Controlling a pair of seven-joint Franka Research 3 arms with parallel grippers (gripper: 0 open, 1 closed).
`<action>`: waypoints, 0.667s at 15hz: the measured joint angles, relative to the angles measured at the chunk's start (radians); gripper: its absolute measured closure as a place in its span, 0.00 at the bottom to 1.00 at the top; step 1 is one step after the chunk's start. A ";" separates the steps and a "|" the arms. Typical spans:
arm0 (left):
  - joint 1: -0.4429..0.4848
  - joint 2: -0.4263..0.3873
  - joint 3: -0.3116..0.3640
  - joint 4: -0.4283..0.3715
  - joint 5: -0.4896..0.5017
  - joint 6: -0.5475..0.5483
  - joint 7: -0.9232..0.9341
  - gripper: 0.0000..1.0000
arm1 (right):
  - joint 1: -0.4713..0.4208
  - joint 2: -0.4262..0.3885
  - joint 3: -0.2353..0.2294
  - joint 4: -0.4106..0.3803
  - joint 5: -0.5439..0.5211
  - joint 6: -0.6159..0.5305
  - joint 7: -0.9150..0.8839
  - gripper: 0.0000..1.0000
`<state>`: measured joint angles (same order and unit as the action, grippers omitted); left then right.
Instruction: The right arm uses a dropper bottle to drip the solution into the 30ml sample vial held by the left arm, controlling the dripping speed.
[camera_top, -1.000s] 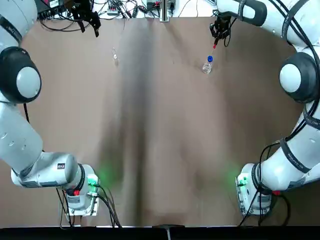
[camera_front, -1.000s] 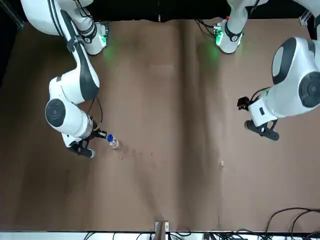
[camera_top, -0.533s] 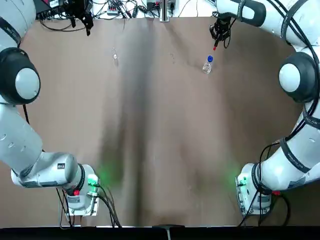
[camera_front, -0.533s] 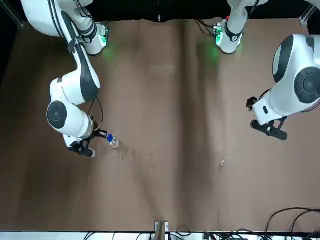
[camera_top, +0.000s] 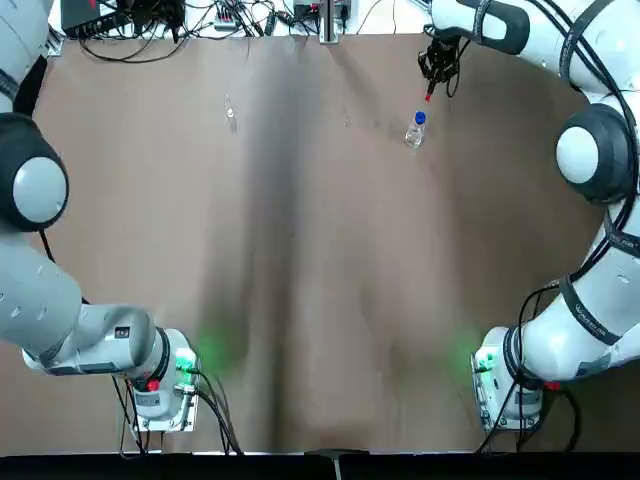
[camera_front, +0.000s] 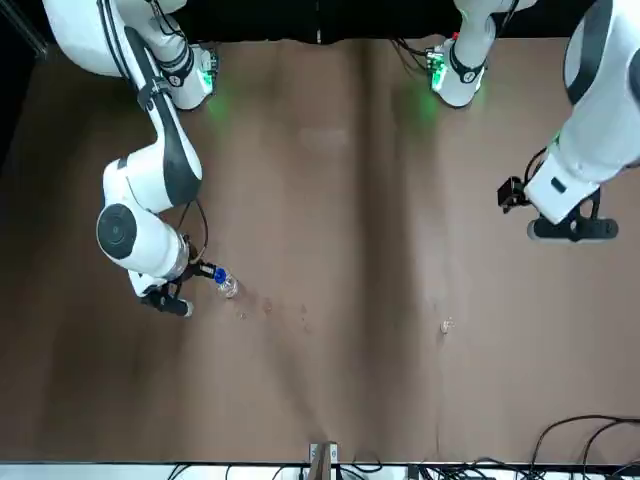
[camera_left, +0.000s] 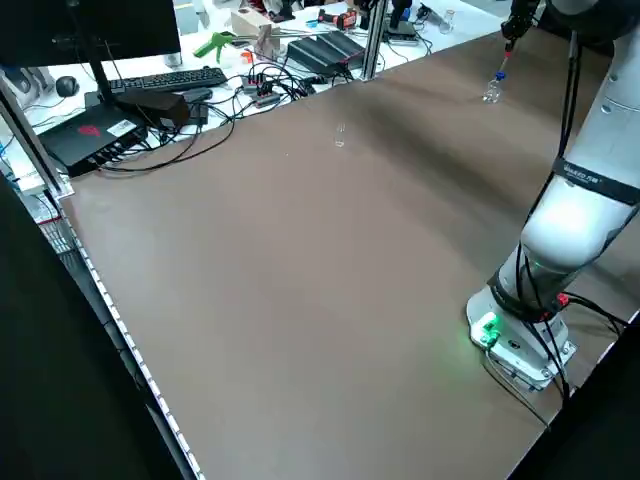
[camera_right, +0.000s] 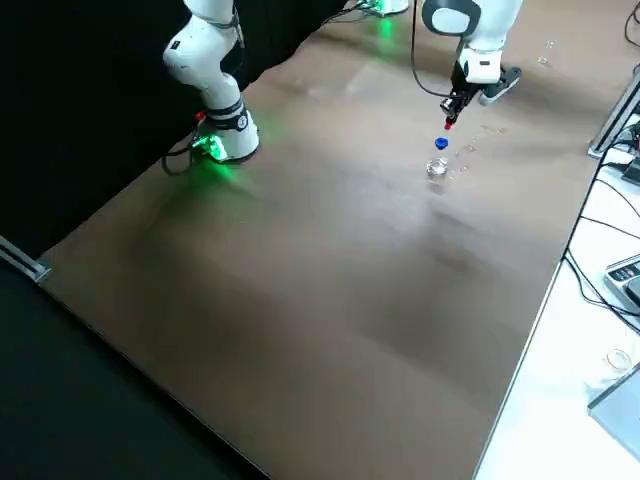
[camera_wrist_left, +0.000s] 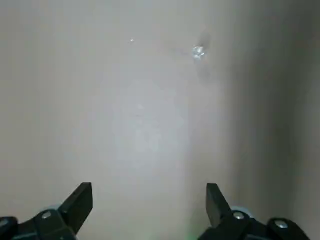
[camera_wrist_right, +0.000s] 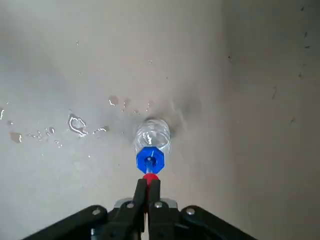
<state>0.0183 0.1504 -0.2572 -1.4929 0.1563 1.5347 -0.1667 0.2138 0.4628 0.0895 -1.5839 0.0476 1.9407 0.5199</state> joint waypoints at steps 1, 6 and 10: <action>0.009 -0.019 0.000 0.000 -0.031 0.000 -0.004 0.00 | 0.000 0.004 0.000 0.000 0.000 0.005 0.000 0.96; 0.048 -0.074 0.001 -0.007 -0.067 -0.021 0.002 0.00 | 0.000 0.012 0.000 0.000 -0.002 0.009 -0.001 0.79; 0.044 -0.078 0.009 -0.008 -0.067 -0.034 0.002 0.00 | 0.002 0.011 0.002 0.005 -0.003 0.009 -0.003 0.35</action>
<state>0.0623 0.0720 -0.2479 -1.5013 0.0888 1.5004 -0.1652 0.2156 0.4743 0.0913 -1.5787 0.0449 1.9493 0.5166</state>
